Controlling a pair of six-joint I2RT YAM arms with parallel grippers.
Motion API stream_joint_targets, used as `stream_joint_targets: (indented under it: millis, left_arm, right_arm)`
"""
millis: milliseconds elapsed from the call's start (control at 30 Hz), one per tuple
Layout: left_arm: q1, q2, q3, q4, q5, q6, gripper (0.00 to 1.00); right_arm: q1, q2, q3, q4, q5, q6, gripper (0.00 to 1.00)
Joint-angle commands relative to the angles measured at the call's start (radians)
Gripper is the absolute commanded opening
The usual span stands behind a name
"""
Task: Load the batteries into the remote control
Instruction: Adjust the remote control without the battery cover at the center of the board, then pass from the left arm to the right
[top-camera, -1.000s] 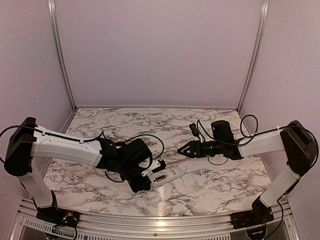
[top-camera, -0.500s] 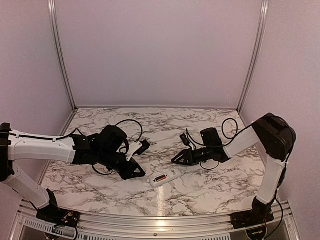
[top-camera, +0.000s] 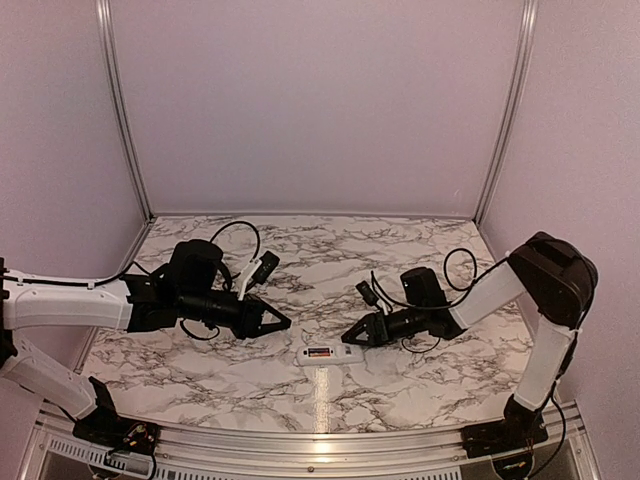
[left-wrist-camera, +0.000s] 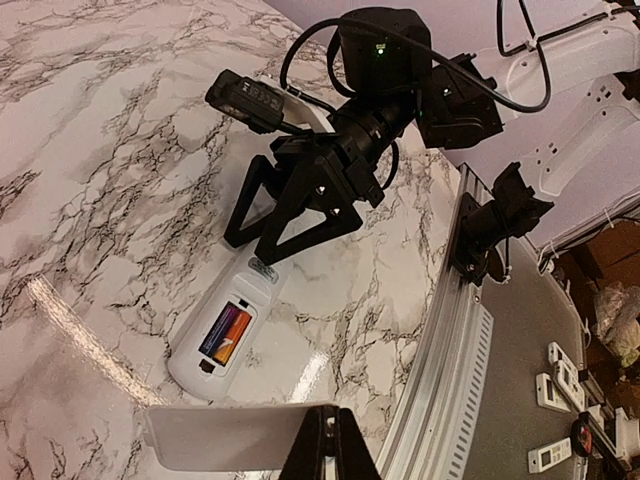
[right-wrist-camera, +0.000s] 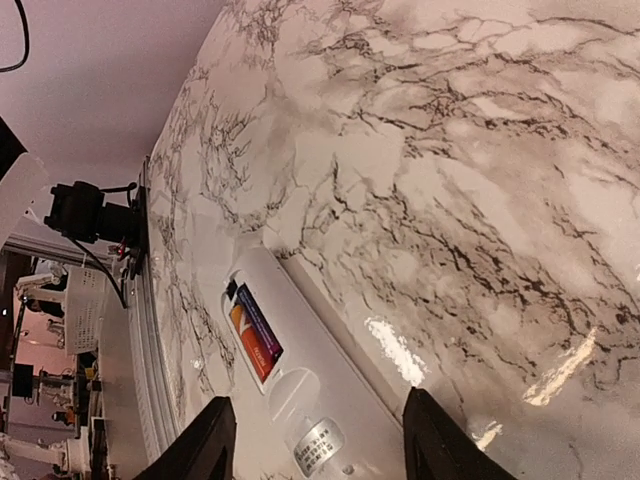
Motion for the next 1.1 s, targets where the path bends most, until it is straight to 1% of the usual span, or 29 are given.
stream_joint_targets:
  millis: [0,133,300,467,633,767,900,1067]
  left_arm:
    - [0.024,-0.004,-0.021,0.088,0.043,-0.036,0.0]
    - [0.034,0.003,-0.039,0.194,0.101,-0.1,0.0]
    - [0.034,-0.001,-0.051,0.389,0.227,-0.265,0.0]
    - [0.033,0.01,-0.06,0.584,0.36,-0.449,0.0]
    - [0.032,0.009,-0.067,0.744,0.45,-0.583,0.0]
    - [0.029,0.01,-0.074,0.851,0.495,-0.672,0.0]
    - [0.012,0.022,-0.072,0.911,0.523,-0.723,0.0]
    - [-0.012,0.05,-0.07,0.955,0.509,-0.758,0.0]
  right_arm:
    - [0.029,-0.054,-0.041,0.023,-0.02,0.017,0.55]
    - [0.031,-0.116,-0.059,0.009,-0.006,-0.023,0.61]
    - [0.053,-0.3,-0.069,0.032,0.08,-0.155,0.65]
    - [0.138,-0.496,-0.049,0.006,0.186,-0.357,0.7]
    - [0.238,-0.626,-0.024,-0.022,0.259,-0.522,0.72]
    - [0.343,-0.679,0.005,-0.085,0.36,-0.62,0.72]
    - [0.428,-0.723,0.015,-0.089,0.465,-0.673,0.72]
    - [0.541,-0.688,0.099,-0.147,0.598,-0.761,0.69]
